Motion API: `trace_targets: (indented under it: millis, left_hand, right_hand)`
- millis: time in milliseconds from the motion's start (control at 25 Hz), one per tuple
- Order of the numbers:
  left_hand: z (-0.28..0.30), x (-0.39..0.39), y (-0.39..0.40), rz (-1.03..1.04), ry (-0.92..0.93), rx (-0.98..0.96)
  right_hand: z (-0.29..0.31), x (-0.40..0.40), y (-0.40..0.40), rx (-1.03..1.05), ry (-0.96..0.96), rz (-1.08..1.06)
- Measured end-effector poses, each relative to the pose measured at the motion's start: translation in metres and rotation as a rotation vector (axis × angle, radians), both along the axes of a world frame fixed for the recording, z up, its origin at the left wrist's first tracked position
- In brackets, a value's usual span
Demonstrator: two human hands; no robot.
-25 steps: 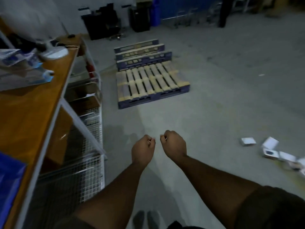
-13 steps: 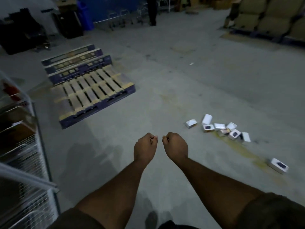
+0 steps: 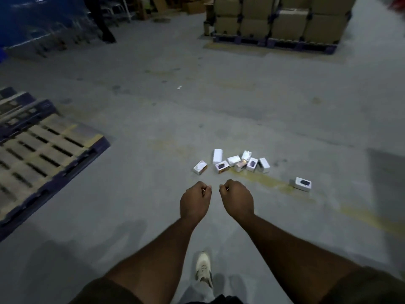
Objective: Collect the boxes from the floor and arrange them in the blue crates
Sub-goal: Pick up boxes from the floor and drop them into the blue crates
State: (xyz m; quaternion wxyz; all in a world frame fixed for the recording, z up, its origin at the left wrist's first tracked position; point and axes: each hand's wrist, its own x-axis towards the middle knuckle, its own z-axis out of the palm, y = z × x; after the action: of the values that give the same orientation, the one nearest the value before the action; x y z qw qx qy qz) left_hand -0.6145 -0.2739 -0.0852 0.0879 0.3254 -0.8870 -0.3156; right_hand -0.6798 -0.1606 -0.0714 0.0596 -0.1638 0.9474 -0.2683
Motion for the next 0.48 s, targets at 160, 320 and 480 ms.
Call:
trace_targets:
  millis: [160,320,480]
  left_hand:
    - [-0.002,-0.069,-0.016,-0.121,0.022,0.010]
    - [-0.005,-0.126,-0.037,-0.232,0.018,0.029]
    - [-0.016,-0.175,-0.051,-0.314,0.009,0.051]
  right_hand:
    - [0.003,-0.056,-0.005,0.015,-0.001,-0.101]
    - [0.012,-0.102,-0.020,0.018,0.014,-0.213]
    - [0.014,-0.135,-0.033,0.004,0.004,-0.271]
